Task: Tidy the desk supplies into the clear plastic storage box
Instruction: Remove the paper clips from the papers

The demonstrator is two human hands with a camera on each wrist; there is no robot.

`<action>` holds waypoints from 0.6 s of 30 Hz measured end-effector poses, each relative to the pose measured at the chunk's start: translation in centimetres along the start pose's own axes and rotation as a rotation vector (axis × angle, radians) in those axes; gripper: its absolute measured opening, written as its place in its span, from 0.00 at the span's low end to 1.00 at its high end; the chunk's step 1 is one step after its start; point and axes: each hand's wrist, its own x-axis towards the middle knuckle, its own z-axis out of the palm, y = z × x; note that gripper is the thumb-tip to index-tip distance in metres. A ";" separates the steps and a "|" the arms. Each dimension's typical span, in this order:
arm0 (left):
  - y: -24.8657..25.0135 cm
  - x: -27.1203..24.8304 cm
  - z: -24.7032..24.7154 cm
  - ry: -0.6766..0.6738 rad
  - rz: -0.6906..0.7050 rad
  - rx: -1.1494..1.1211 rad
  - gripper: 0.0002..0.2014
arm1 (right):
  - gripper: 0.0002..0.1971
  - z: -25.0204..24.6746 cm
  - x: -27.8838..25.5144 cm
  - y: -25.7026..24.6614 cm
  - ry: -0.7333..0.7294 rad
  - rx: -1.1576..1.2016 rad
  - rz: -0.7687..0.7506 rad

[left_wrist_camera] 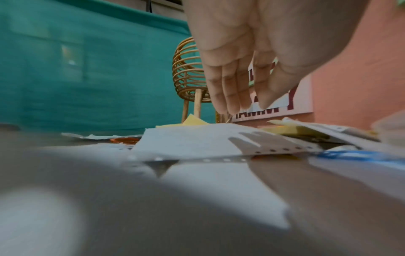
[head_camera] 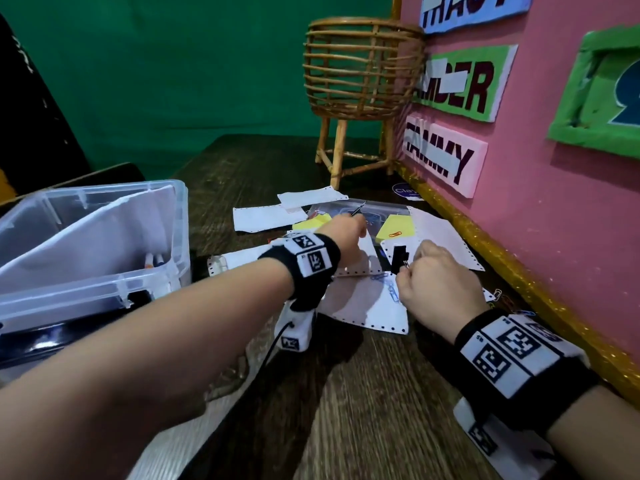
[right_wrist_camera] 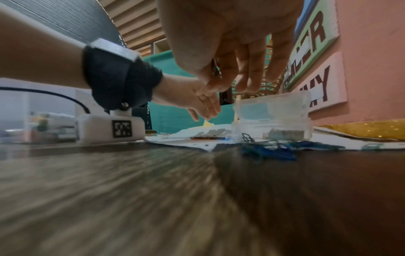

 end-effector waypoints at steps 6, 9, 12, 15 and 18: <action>0.0 5.5 1.1 -0.021 -0.057 0.047 0.21 | 0.20 0.4 1.5 0.3 0.026 0.039 0.015; -0.2 8.2 2.2 -0.002 -0.073 0.092 0.26 | 0.20 0.4 2.4 0.4 0.145 0.125 0.055; -0.3 10.6 2.6 -0.047 -0.101 0.177 0.31 | 0.19 0.5 2.9 0.5 0.155 0.155 0.050; -3.9 18.2 5.9 -0.138 -0.103 0.272 0.25 | 0.17 0.3 3.2 0.5 0.191 0.245 0.008; -8.5 27.5 10.6 -0.180 -0.123 0.152 0.16 | 0.15 0.1 3.3 0.2 0.202 0.335 -0.060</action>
